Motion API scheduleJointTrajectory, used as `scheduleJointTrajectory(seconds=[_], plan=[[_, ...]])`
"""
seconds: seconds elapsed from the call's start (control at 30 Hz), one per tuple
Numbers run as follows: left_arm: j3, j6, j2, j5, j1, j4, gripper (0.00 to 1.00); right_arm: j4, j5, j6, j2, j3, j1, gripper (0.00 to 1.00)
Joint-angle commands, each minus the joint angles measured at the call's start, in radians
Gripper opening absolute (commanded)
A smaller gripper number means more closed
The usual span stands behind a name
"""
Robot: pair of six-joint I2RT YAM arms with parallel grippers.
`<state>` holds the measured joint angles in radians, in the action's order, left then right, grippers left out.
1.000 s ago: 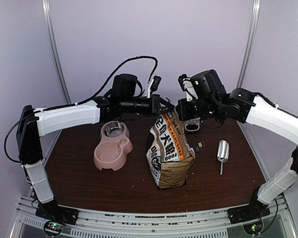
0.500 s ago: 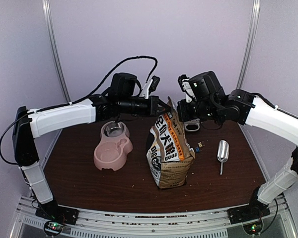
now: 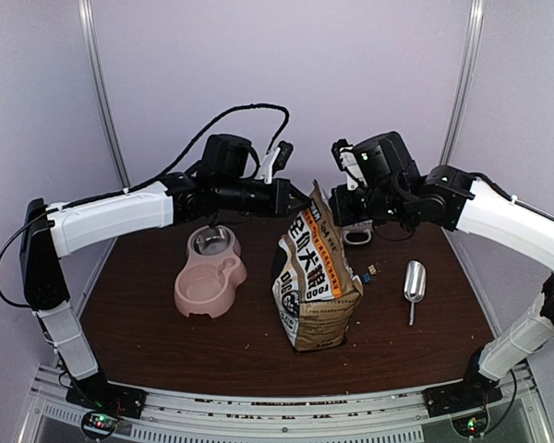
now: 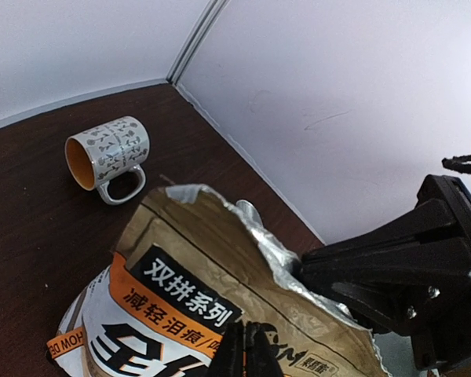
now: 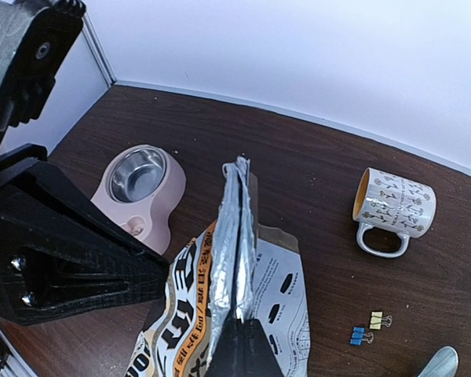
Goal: Serve the pet food
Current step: Open the pet food bag at the center of the board.
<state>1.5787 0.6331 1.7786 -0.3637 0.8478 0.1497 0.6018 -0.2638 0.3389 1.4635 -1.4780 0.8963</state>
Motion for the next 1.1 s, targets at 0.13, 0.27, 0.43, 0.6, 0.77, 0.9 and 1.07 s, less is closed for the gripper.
scheduleJointTrajectory(seconds=[0.13, 0.27, 0.43, 0.6, 0.77, 0.9, 1.07], plan=[[-0.026, -0.033, -0.074, -0.021, -0.004, -0.07, 0.13, 0.111, 0.108, 0.023, -0.02, -0.022, -0.01, 0.05], [-0.04, -0.04, -0.088, -0.014, -0.004, -0.064, 0.16, 0.162, 0.089, 0.036, -0.023, -0.007, -0.009, 0.07], [-0.047, -0.047, -0.097, -0.004, -0.004, -0.058, 0.2, 0.198, 0.097, 0.051, -0.051, 0.014, -0.007, 0.11], [-0.043, -0.038, -0.085, -0.019, -0.004, -0.082, 0.36, 0.192, 0.121, 0.065, -0.088, 0.05, -0.007, 0.16], [-0.025, 0.009, -0.042, -0.068, -0.004, -0.129, 0.48, 0.179, 0.126, 0.076, -0.09, 0.066, -0.004, 0.17], [-0.02, 0.053, -0.009, -0.095, -0.004, -0.163, 0.47, 0.161, 0.116, 0.083, -0.109, 0.068, -0.005, 0.23], [-0.003, 0.064, 0.02, -0.089, -0.004, -0.153, 0.41, 0.14, 0.123, 0.086, -0.134, 0.075, -0.005, 0.28]])
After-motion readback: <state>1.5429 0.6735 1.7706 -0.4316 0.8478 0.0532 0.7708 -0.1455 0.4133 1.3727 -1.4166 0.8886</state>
